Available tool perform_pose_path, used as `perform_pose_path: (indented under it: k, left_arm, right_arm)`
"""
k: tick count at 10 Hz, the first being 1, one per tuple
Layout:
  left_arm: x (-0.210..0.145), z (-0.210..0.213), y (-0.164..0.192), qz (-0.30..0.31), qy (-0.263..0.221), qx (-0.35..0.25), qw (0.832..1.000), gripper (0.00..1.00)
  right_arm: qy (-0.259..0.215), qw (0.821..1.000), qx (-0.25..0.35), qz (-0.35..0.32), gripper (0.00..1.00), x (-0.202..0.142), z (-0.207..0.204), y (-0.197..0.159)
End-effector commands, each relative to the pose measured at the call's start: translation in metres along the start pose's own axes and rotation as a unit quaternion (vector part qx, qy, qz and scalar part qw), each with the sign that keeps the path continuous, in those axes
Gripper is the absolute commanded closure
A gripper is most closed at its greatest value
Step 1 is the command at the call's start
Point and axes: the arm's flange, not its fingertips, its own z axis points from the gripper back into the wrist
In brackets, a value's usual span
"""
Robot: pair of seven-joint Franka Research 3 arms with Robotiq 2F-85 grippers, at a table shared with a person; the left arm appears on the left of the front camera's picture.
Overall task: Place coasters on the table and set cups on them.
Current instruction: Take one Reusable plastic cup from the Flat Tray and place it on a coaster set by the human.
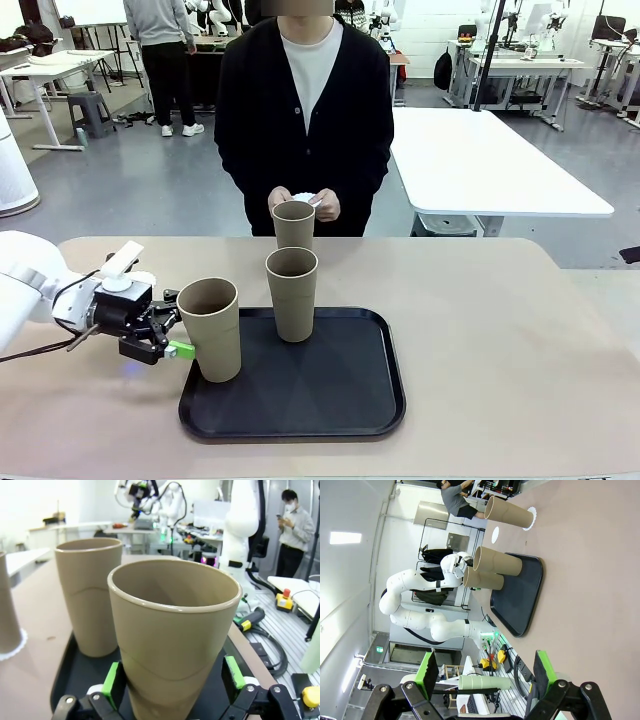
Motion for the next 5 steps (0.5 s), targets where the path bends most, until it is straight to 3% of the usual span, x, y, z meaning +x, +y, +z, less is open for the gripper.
perform_pose_path:
  k: [1,5]
  left_arm:
    - [-0.005,-0.011,0.001,-0.012,0.0,0.009,1.0,0.0]
    - [-0.006,-0.027,-0.003,-0.032,-0.011,-0.017,0.999,0.0]
  right_arm:
    - [0.002,1.0,0.003,0.0,0.0,0.002,0.003,0.001]
    - [0.002,1.0,0.003,0.0,0.0,0.002,0.003,0.001]
